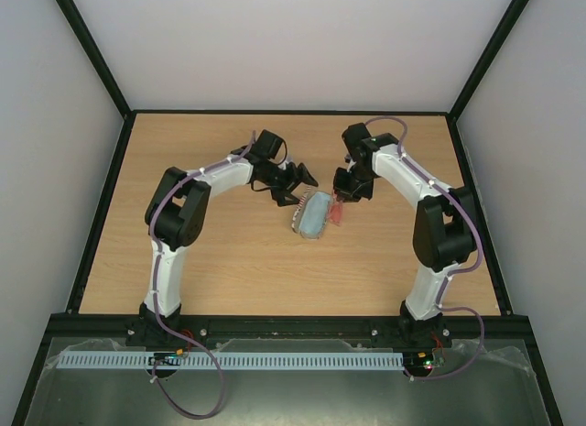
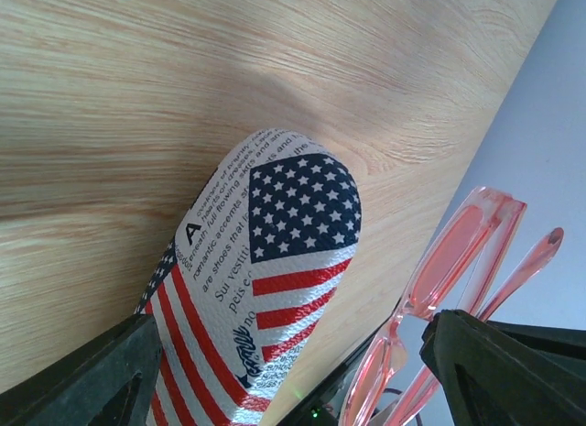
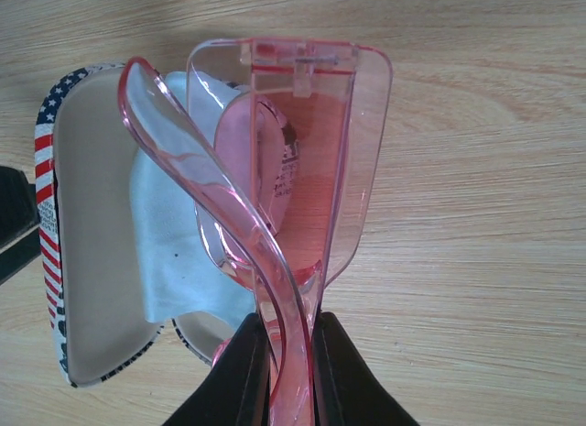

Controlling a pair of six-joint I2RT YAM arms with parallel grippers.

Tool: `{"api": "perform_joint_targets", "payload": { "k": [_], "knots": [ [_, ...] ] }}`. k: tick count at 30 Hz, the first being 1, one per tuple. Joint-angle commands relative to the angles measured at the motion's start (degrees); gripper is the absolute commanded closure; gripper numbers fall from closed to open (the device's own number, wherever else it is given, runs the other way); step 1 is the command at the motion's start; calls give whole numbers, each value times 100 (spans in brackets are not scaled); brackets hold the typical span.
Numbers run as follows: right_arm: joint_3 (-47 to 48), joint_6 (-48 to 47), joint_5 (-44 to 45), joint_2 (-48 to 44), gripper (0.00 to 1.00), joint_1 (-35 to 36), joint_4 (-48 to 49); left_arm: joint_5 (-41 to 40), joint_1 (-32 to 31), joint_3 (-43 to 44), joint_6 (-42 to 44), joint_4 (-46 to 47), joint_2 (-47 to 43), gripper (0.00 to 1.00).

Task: Organize the sunglasses
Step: Move the sunglasses case at the center of the board, then place the sunglasses in the sunglasses case.

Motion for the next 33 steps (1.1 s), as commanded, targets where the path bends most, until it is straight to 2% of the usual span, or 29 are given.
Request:
{"api": "perform_joint_targets", "payload": {
  "k": [1, 12, 16, 33],
  "knots": [
    [-46, -62, 150, -191, 99, 102, -121, 75, -58, -109, -87, 130, -308, 16],
    [525, -55, 397, 235, 99, 478, -420, 72, -185, -169, -204, 247, -388, 16],
    [443, 284, 252, 285, 99, 546, -368, 59, -208, -282, -229, 294, -490, 16],
    [-29, 521, 316, 445, 99, 704, -205, 79, -266, -538, -397, 541, -666, 16]
  ]
}}
